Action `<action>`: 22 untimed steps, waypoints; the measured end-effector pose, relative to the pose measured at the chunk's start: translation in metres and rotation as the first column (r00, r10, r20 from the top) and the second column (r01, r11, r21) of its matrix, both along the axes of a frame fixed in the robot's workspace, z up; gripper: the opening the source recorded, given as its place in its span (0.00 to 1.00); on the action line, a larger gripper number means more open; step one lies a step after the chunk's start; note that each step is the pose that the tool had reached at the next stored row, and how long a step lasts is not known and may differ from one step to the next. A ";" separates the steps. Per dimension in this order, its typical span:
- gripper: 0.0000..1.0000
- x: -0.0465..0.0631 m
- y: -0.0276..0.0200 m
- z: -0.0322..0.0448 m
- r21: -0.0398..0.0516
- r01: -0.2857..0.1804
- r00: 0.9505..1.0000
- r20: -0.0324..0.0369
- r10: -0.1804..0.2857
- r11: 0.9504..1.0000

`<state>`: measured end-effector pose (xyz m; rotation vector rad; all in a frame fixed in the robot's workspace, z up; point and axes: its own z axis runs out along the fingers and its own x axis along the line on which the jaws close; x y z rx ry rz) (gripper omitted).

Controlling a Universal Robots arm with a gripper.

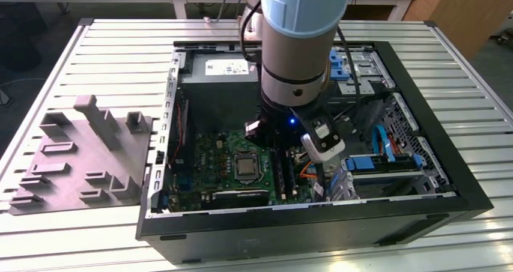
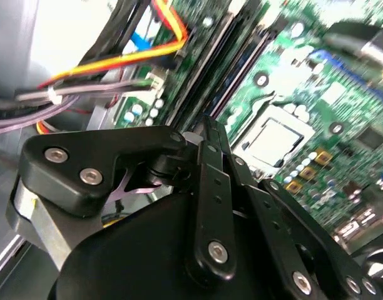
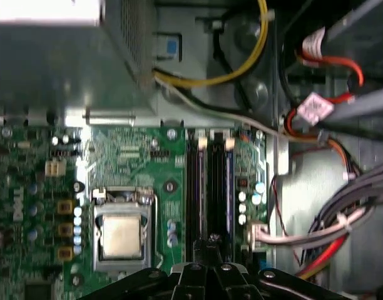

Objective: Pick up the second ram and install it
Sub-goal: 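Press down the second ram until it locks into place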

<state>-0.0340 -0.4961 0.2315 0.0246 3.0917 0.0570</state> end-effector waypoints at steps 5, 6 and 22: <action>0.10 0.000 -0.0177 -0.0014 0.000 0.000 1.000 0.000 0.000 1.000; 0.10 0.000 -0.0180 -0.0023 0.000 0.000 1.000 0.000 0.000 1.000; 0.10 0.000 -0.0181 -0.0063 0.000 0.000 1.000 0.000 0.000 1.000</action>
